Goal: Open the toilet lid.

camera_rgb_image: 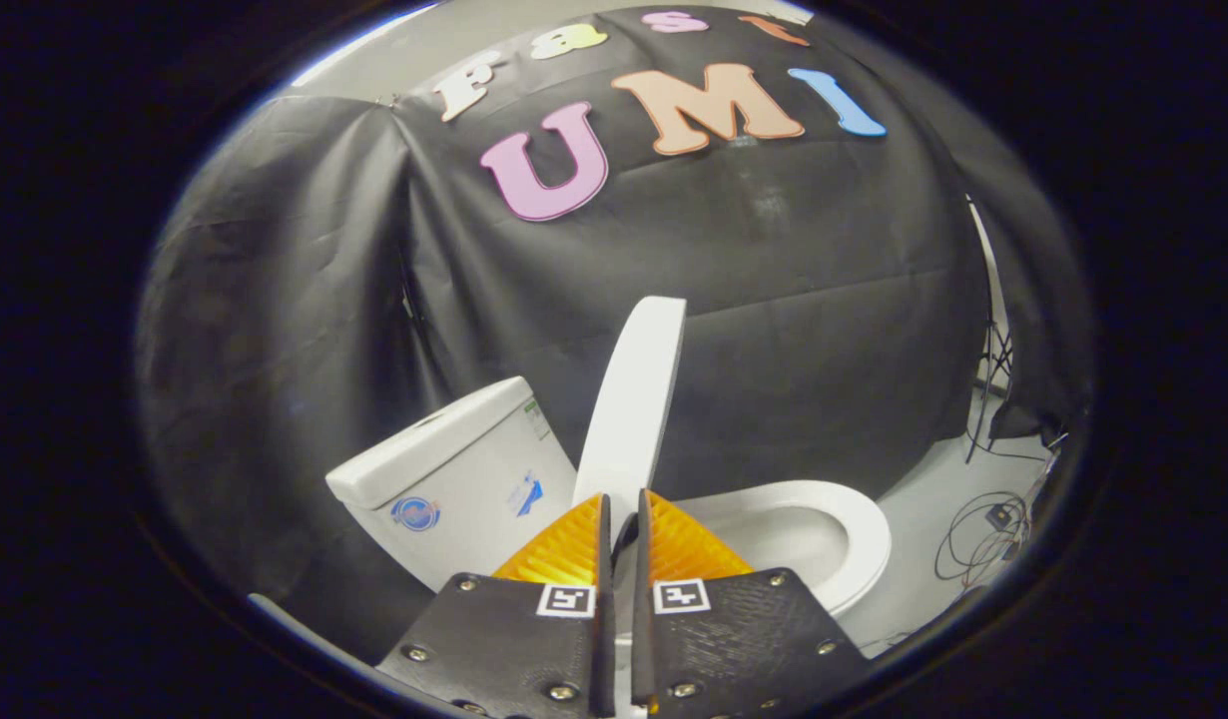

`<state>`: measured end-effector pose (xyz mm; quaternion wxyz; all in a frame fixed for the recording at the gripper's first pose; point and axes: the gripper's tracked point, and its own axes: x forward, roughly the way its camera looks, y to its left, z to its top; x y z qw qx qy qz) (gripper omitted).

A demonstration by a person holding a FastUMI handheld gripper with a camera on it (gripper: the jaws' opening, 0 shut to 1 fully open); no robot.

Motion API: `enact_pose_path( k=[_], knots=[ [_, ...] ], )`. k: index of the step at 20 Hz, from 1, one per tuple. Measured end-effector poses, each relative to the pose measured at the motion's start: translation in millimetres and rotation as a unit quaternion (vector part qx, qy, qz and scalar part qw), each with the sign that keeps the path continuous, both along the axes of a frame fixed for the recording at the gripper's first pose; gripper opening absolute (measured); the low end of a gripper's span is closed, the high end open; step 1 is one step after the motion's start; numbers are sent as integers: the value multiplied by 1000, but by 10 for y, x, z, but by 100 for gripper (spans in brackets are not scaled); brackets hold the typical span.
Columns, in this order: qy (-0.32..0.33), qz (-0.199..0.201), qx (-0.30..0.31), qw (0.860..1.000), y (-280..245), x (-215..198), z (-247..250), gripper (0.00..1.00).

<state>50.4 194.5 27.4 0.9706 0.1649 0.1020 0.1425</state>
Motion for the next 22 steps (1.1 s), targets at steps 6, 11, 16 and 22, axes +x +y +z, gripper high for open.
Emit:
enact_pose_path(
  k=[6,11,16,22],
  knots=[
    [-22,0,-33,999,209,31,76,8],
    [-36,8,-42,998,377,25,149,8],
    [-46,17,-42,998,550,15,220,8],
    [-63,43,-67,995,864,-4,295,8]
  ],
)
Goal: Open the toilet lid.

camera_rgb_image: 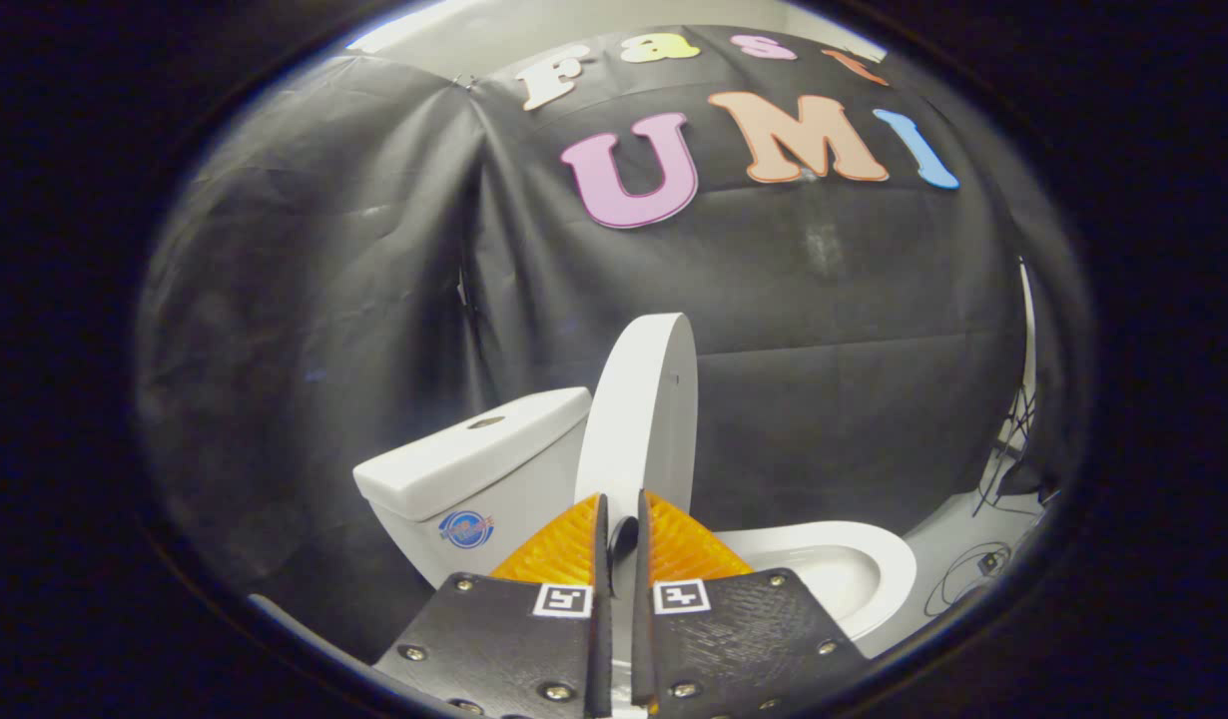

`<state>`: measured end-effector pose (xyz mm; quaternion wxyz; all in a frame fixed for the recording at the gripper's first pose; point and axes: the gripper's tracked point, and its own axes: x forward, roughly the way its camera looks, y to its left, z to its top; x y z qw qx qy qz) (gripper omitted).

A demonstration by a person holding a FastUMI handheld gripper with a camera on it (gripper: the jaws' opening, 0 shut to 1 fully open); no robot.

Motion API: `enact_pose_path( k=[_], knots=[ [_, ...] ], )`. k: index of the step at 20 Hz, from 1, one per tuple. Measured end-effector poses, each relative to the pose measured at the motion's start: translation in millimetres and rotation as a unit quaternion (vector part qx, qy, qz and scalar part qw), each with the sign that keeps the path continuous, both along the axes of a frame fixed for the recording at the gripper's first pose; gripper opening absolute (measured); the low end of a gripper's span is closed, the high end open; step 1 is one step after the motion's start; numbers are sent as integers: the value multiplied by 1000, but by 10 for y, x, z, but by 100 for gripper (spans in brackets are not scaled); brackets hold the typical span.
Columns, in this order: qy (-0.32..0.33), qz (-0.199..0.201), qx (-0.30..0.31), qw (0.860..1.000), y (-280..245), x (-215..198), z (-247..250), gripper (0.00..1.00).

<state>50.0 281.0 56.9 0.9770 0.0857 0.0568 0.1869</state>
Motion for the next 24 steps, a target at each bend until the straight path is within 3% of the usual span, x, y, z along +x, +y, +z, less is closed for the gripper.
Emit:
enact_pose_path(
  k=[4,9,24],
  knots=[
    [-8,20,-17,1000,219,-16,37,8],
    [-11,40,4,999,384,-25,64,8],
    [-27,67,16,997,928,-64,73,8]
  ],
)
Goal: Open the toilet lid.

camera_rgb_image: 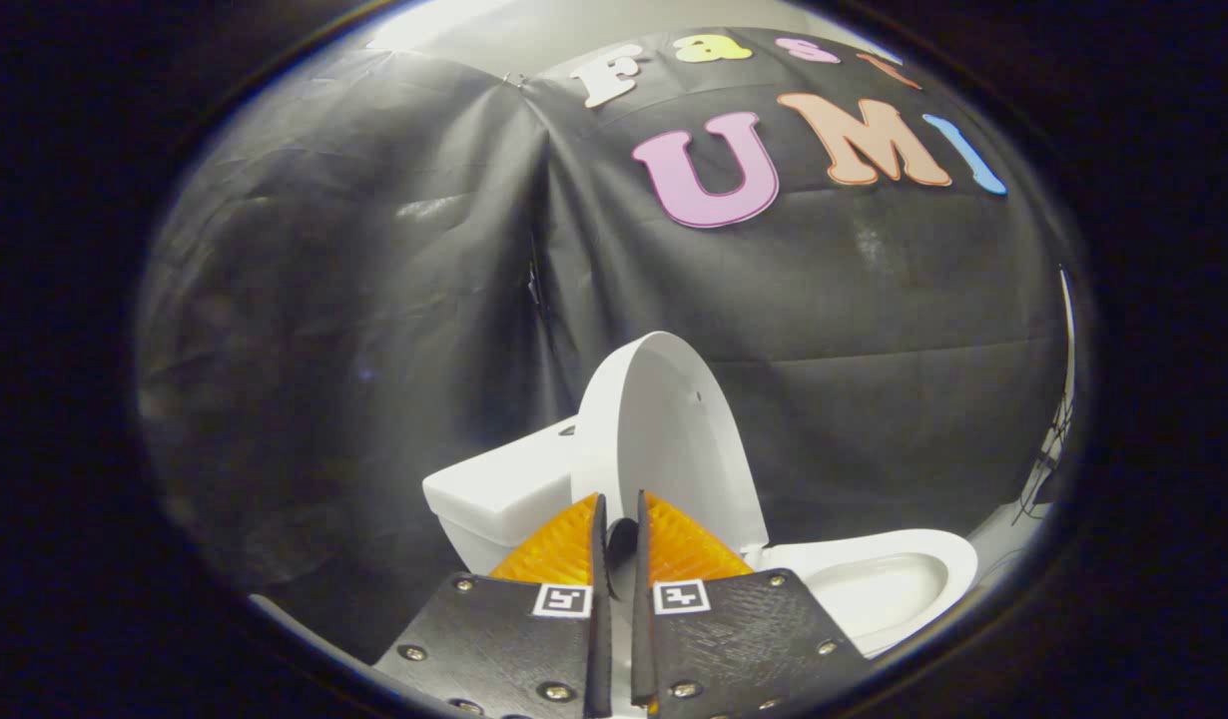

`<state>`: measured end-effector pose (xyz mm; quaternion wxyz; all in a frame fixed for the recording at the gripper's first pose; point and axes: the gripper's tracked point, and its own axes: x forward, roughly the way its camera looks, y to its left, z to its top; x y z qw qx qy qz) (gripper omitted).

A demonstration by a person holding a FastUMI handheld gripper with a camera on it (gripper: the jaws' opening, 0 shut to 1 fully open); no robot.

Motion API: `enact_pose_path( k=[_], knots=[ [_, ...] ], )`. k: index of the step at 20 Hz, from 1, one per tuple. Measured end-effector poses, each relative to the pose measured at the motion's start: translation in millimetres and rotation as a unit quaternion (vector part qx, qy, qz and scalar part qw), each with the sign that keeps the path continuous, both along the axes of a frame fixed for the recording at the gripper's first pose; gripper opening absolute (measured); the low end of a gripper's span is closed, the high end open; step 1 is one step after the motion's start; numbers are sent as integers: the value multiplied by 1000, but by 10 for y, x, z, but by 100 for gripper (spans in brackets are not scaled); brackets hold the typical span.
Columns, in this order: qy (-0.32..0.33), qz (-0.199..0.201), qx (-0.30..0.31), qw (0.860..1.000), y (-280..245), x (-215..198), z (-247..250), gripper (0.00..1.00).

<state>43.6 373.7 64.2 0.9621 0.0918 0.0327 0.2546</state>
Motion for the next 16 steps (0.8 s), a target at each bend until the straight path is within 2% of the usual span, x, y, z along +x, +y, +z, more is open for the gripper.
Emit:
enact_pose_path(
  k=[10,16],
  knots=[
    [-18,-7,-21,1000,155,-5,2,8],
    [-50,-22,-81,995,197,21,22,13]
  ],
)
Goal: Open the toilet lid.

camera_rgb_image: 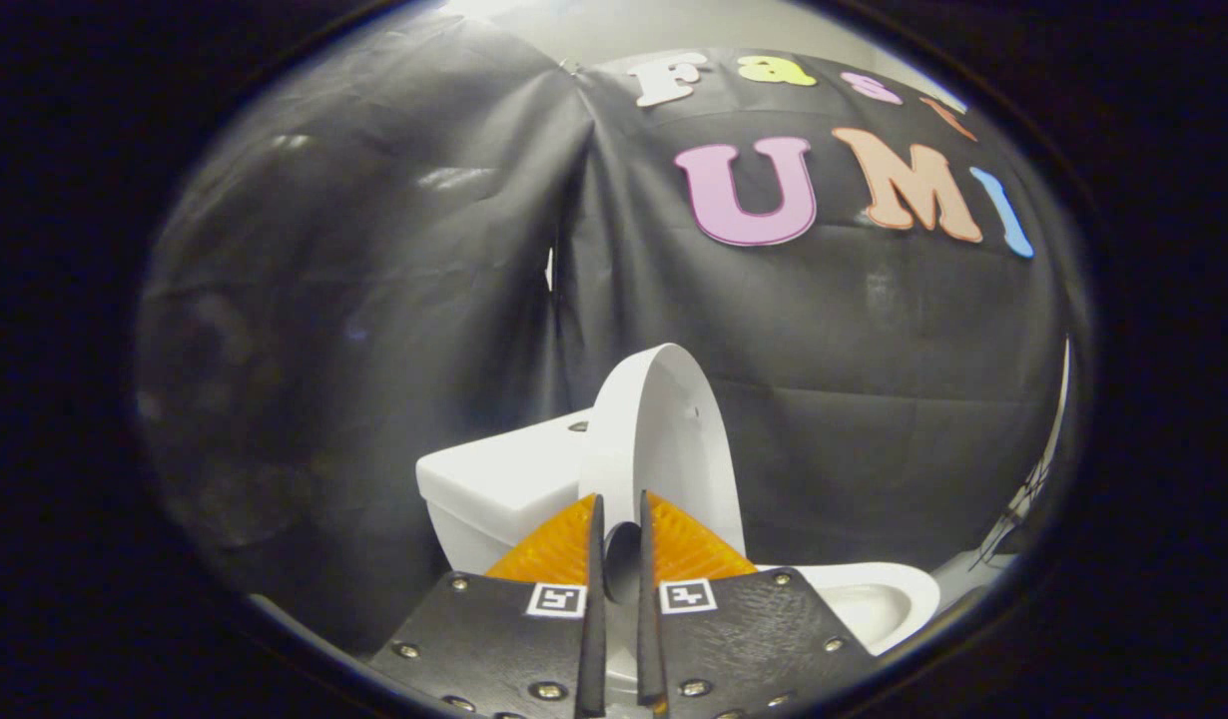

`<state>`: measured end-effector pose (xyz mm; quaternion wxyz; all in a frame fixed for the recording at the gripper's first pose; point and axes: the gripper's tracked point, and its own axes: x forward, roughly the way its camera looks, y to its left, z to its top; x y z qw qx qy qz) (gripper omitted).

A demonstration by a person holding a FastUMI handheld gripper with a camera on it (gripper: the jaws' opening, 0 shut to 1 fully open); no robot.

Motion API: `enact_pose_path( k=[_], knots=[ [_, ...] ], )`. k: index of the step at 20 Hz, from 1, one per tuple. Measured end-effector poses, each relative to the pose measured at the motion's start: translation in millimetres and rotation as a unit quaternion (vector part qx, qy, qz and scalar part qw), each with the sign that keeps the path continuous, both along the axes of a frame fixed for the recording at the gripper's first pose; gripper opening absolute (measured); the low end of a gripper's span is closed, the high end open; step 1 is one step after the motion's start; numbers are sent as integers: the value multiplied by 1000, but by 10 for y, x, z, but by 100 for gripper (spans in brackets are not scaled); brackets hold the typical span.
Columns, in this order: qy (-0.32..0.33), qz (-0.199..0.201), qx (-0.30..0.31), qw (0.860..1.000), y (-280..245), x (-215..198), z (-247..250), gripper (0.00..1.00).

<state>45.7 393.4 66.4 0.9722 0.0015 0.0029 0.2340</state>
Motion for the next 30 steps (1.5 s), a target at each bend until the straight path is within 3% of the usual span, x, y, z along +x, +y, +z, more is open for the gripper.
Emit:
enact_pose_path(
  k=[6,14,16,21,26,30],
  knots=[
    [27,14,23,999,-132,-24,-12,22],
    [30,5,56,998,-602,-116,119,84],
    [13,-22,52,998,-805,-122,215,99],
    [-3,-41,89,995,-1123,-275,502,99],
    [12,-97,53,994,-1750,-372,406,99],
    [7,-125,61,990,-2249,-475,438,99]
  ],
)
